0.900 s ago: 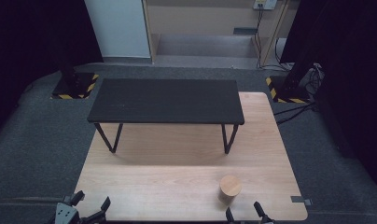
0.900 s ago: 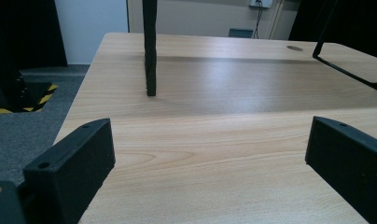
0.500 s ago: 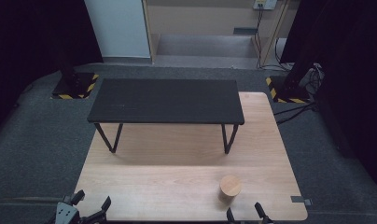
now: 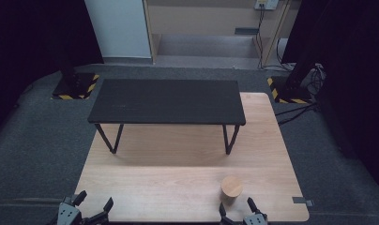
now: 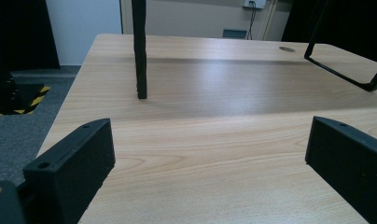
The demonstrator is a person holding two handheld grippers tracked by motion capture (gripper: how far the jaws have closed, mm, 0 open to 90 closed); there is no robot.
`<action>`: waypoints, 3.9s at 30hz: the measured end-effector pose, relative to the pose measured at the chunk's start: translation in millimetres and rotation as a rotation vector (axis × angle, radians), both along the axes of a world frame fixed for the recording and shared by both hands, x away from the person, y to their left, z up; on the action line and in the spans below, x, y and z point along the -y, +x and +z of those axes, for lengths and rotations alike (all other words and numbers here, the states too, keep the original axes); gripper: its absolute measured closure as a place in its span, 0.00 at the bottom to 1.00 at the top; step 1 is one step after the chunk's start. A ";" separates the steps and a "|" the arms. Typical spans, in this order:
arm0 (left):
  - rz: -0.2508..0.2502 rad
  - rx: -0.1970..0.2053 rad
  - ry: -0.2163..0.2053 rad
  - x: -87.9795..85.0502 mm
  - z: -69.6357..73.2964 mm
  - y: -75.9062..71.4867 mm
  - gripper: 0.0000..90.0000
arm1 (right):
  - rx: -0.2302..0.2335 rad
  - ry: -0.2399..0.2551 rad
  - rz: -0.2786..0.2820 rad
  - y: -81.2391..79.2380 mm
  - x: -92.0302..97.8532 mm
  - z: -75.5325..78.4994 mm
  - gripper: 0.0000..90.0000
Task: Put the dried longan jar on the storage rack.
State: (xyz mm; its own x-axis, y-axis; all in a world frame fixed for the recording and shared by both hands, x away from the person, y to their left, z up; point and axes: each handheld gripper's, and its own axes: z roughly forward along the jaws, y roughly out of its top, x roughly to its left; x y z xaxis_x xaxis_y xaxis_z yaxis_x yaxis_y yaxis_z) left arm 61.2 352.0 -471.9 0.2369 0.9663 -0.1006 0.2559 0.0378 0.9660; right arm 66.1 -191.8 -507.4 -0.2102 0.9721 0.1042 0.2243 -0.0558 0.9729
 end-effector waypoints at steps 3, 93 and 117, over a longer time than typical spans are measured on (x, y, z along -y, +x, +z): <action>0.000 0.001 -0.002 -0.1 -0.3 0.7 0.00 | -0.021 -0.021 -0.002 10.0 -5.2 5.2 0.02; -0.027 0.011 -0.063 -8.4 6.0 4.2 0.01 | 0.047 -0.047 0.174 145.9 -24.6 229.5 0.28; -0.024 0.007 -0.059 -5.3 9.2 11.3 0.01 | 0.003 -0.074 0.130 218.1 -25.4 228.7 0.28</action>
State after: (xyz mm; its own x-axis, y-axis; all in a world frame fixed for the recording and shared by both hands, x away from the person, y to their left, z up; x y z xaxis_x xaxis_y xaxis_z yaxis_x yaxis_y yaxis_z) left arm 72.5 357.3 -462.7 0.2606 0.9528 -0.1554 0.2506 0.0886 0.9640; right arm 284.2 -166.4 -278.6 -0.3352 0.9416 0.0325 0.2218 0.0453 0.9740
